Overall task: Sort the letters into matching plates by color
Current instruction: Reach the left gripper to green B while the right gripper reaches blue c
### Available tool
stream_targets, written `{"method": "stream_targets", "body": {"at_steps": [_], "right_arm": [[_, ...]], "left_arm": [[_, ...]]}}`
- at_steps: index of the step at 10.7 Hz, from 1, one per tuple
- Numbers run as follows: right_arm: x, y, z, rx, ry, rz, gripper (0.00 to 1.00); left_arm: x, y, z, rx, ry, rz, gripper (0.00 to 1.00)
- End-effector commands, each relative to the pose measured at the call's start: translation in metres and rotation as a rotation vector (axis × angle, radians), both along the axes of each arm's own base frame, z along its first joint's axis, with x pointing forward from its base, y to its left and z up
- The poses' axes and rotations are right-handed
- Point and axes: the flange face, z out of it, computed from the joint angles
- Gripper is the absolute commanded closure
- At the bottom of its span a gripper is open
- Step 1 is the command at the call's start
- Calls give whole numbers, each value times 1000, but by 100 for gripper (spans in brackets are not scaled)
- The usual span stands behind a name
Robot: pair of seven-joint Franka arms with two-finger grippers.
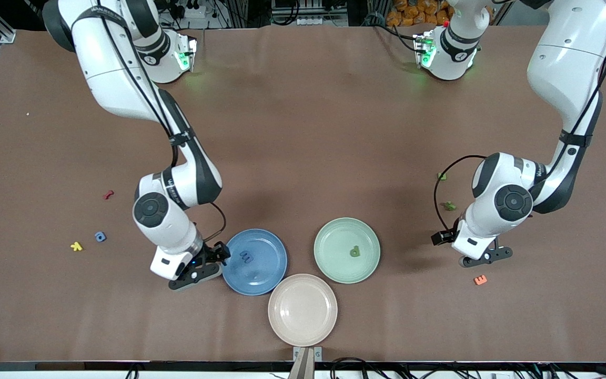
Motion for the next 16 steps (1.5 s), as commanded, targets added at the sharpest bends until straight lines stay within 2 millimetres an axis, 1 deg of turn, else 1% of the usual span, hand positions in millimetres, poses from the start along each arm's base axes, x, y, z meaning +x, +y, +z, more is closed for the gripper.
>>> {"method": "stream_targets", "body": {"at_steps": [1, 2, 3, 4, 5, 6, 7, 8, 9, 10, 11, 12, 13, 14, 16], "right_arm": [[16, -69, 28, -27, 30, 84, 0], [18, -94, 37, -41, 53, 116, 0], [20, -119, 47, -54, 59, 141, 0], [23, -151, 48, -63, 73, 155, 0], [23, -170, 46, -68, 92, 170, 0], [21, -181, 43, -72, 125, 164, 0], [16, -191, 38, -71, 183, 145, 0], [11, -211, 33, -66, 239, 122, 0], [6, -233, 37, -56, 270, 91, 0], [0, -242, 43, -51, 298, 70, 0], [-9, -250, 55, -44, 303, 35, 0], [-20, -253, 67, -41, 307, 2, 0], [-36, -255, 75, -36, 317, -20, 0], [-51, -256, 77, -32, 326, -24, 0], [-82, -258, 75, -26, 302, -62, 0]], "left_arm": [[-7, -1, 0, -13, 7, 242, 0], [-8, 3, -4, -9, 11, 310, 0], [-9, 18, -8, -5, 19, 363, 0], [-15, 39, -15, -2, 37, 415, 0], [-21, 55, -22, -4, 48, 451, 0], [-25, 60, -27, -15, 37, 497, 0], [-27, 59, -30, -32, 11, 583, 0], [-26, 57, -32, -53, -14, 687, 0], [-24, 54, -34, -62, -28, 763, 0], [-23, 50, -34, -67, -37, 807, 0], [-22, 50, -33, -67, -42, 832, 0], [-22, 53, -36, -65, -37, 846, 0], [-22, 57, -41, -60, -35, 866, 0], [-22, 65, -43, -44, -43, 886, 0], [-22, 67, -48, -26, -53, 904, 0]]}}
